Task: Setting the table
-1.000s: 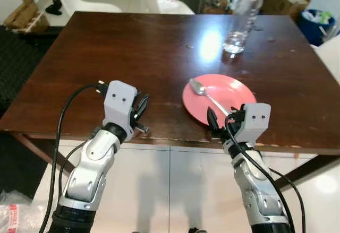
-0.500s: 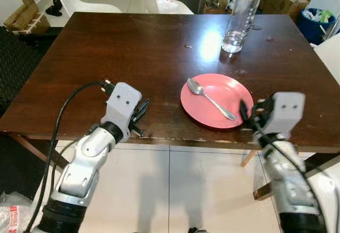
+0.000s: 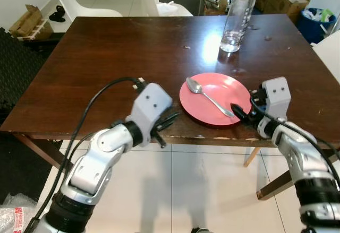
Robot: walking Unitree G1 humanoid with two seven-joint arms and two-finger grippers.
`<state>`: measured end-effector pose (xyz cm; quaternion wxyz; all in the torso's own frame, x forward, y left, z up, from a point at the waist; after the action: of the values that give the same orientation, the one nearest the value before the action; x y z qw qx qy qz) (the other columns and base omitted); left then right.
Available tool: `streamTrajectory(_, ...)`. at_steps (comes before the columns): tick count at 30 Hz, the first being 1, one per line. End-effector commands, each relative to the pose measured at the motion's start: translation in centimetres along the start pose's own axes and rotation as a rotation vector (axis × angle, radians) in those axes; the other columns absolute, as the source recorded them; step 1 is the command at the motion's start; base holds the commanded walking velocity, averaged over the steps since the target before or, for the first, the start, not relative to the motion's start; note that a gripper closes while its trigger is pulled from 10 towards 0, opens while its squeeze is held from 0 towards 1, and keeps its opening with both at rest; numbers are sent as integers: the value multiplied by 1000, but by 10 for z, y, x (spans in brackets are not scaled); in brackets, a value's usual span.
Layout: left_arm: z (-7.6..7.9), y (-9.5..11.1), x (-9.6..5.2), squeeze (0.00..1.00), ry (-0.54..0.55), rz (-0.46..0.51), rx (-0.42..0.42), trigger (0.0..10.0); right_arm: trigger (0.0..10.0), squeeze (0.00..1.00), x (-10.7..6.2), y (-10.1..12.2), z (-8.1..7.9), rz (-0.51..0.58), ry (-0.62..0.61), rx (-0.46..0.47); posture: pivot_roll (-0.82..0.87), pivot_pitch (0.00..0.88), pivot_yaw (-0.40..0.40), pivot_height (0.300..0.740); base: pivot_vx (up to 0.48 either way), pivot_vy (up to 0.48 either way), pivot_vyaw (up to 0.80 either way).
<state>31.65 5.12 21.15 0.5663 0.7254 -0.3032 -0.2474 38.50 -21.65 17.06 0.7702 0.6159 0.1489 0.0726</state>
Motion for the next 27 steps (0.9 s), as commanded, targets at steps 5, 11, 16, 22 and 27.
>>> streamTrajectory(5,7,1,2,0,3,-27,-19,10000,10000,0,18,2,-7,-24,81,-15,23,124,125,740,0,0,0)
streamTrajectory(11,7,-4,-3,0,40,-60,-8,10000,10000,0,30,2,-13,-41,90,-24,61,140,115,740,0,0,0)
streamTrajectory(16,-2,-11,-15,0,127,-76,-39,10000,10000,0,34,12,-16,10,118,-22,68,147,110,740,0,0,0)
streamTrajectory(22,-6,-11,-24,0,159,-87,-58,10000,10000,0,37,4,-14,-27,104,-24,100,170,115,740,0,0,0)
streamTrajectory(27,-11,-12,-38,0,187,-110,-61,10000,10000,0,40,0,-18,-35,116,20,128,203,133,740,0,0,0)
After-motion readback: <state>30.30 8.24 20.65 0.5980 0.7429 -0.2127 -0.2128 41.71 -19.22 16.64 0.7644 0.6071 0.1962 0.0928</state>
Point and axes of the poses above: a point about 5 cm out from each wrist's last joint towards the gripper, its own x axis pointing out of the wrist towards the gripper, its own y axis along the axis of the wrist's last joint, z = x × y, the point moved 3 cm from there along x, pointing out of the wrist towards the gripper, and after that the axes turned 4 degrees about -x, right-handed, at the moved point
